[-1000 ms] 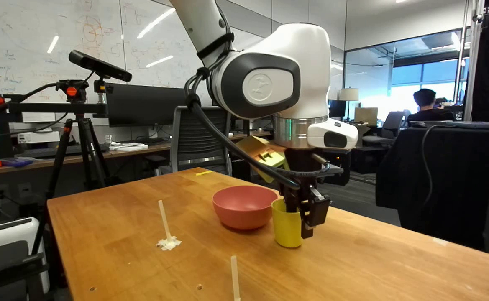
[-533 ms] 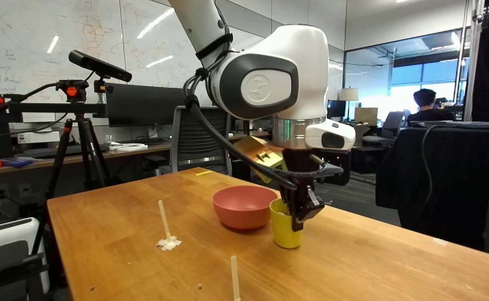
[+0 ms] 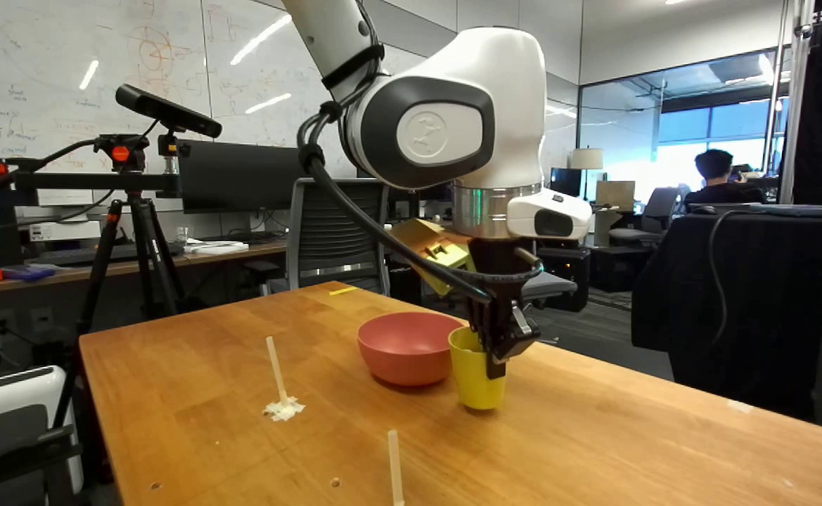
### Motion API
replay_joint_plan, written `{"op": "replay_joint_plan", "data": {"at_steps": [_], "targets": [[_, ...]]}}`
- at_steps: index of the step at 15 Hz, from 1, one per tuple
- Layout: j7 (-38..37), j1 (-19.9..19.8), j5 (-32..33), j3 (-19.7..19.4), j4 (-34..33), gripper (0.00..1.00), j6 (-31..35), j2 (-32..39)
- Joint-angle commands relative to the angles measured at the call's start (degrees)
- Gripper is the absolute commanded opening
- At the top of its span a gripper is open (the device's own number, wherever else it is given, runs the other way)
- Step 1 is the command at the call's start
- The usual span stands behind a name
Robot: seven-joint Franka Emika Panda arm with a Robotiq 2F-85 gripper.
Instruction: Pour the contents of the yellow cup into the bowl
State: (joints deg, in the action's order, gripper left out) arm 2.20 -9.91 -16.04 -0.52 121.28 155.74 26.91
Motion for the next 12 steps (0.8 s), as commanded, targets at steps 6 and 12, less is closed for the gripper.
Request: {"op": "replay_joint_plan", "data": {"at_steps": [6, 12], "targets": [[-9.9, 8.7, 17.3, -8.2, 5.5, 0.05, -2.6, -8.4], [-15.3, 11.9, 23.3, -7.6, 3.4, 0.06, -7.2, -10.8]]}}
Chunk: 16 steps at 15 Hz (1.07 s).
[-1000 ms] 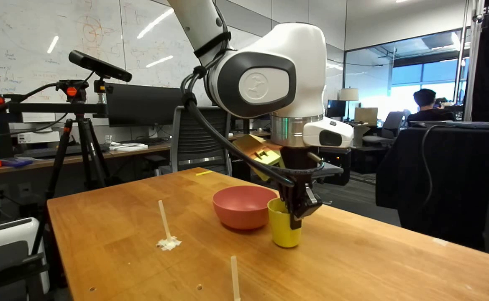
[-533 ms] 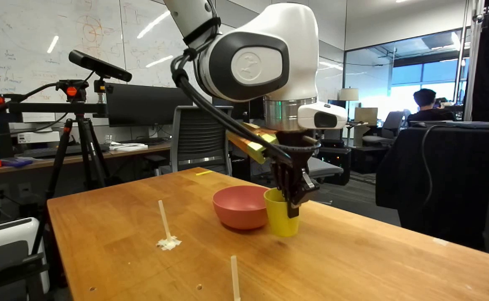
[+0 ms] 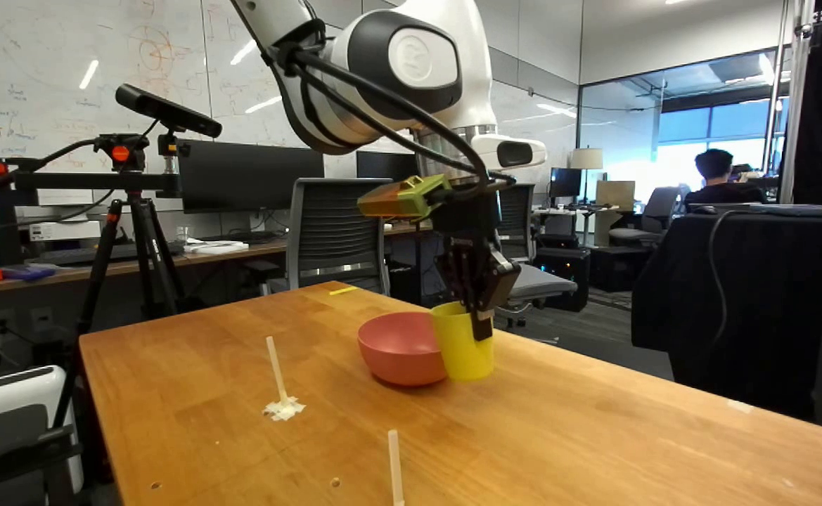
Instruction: Pour the contents of the yellow cup into the bowl
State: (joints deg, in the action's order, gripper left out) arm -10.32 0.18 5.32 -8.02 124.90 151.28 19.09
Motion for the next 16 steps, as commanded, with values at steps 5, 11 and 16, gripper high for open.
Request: {"op": "replay_joint_plan", "data": {"at_steps": [5, 11, 16], "targets": [[-9.4, 5.3, 7.4, -1.0, -1.7, 0.06, -6.6, -6.1], [-28.1, 7.8, 25.8, -1.8, -6.2, 0.06, -14.8, -8.7], [-40.7, 7.8, 36.4, 0.0, -10.2, 0.06, -20.7, -5.2]]}}
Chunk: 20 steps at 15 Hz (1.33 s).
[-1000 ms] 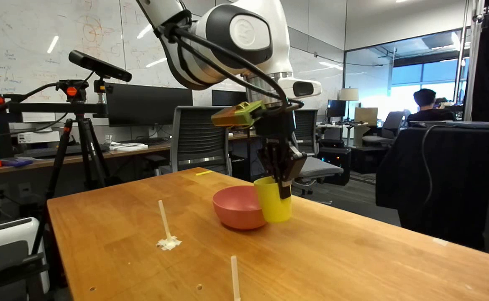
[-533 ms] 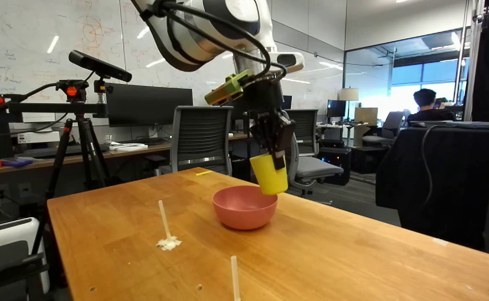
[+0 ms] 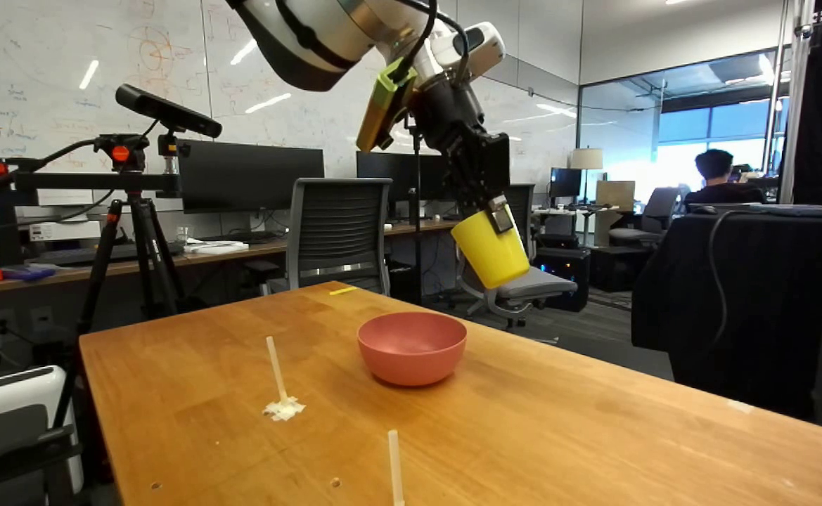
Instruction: Pour the contents of the yellow cup into the bowl
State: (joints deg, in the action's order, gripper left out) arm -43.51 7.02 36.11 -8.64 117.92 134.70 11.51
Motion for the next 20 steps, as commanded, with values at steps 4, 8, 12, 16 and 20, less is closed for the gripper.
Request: {"op": "replay_joint_plan", "data": {"at_steps": [4, 8, 12, 16, 20], "targets": [[-16.7, 2.6, 13.1, 2.7, -3.6, 0.06, -8.1, 4.7], [-23.2, 4.8, 17.7, 5.8, -3.4, 0.06, -13.3, 6.5], [-26.2, 6.1, 19.3, 8.1, -4.9, 0.06, -18.6, 8.5], [-28.1, 6.7, 20.9, 9.1, -6.9, 0.06, -23.8, 10.3], [-29.7, 7.2, 22.3, 9.8, -8.8, 0.06, -28.5, 12.0]]}}
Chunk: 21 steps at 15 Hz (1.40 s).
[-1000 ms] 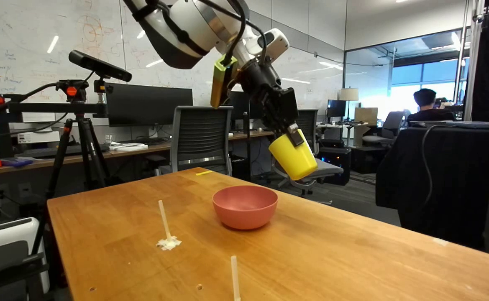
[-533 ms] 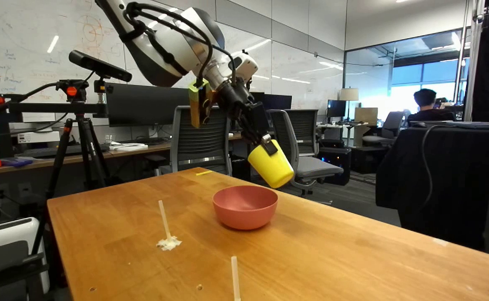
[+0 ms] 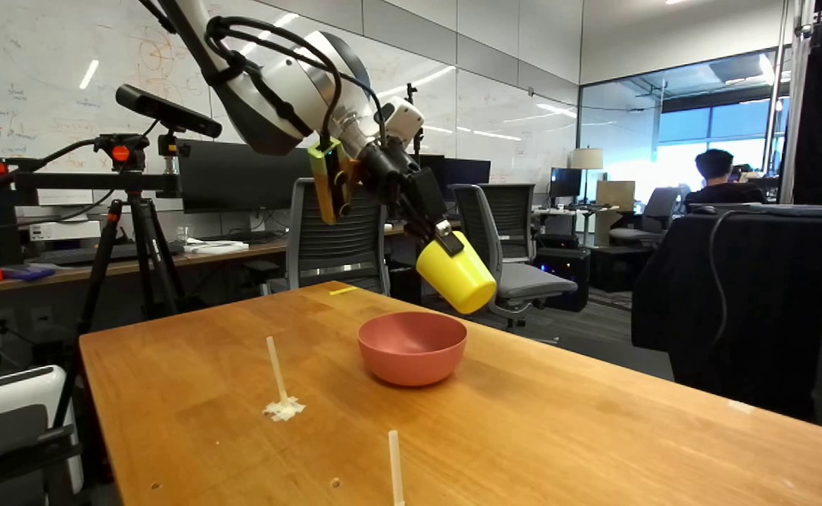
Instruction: Pour the contents of the yellow cup into the bowl
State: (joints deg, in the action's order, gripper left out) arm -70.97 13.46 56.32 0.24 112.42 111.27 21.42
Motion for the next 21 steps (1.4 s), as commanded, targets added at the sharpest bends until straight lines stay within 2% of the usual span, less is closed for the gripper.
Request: {"op": "replay_joint_plan", "data": {"at_steps": [1, 12, 21], "targets": [[-2.4, 0.9, 2.4, 1.2, -3.8, 0.06, -6.0, 2.6], [-4.8, 4.5, 4.3, 2.9, -10.1, 0.06, -17.8, 9.1], [-4.6, 5.4, 6.9, 2.8, -14.8, 0.06, -25.6, 13.3]]}}
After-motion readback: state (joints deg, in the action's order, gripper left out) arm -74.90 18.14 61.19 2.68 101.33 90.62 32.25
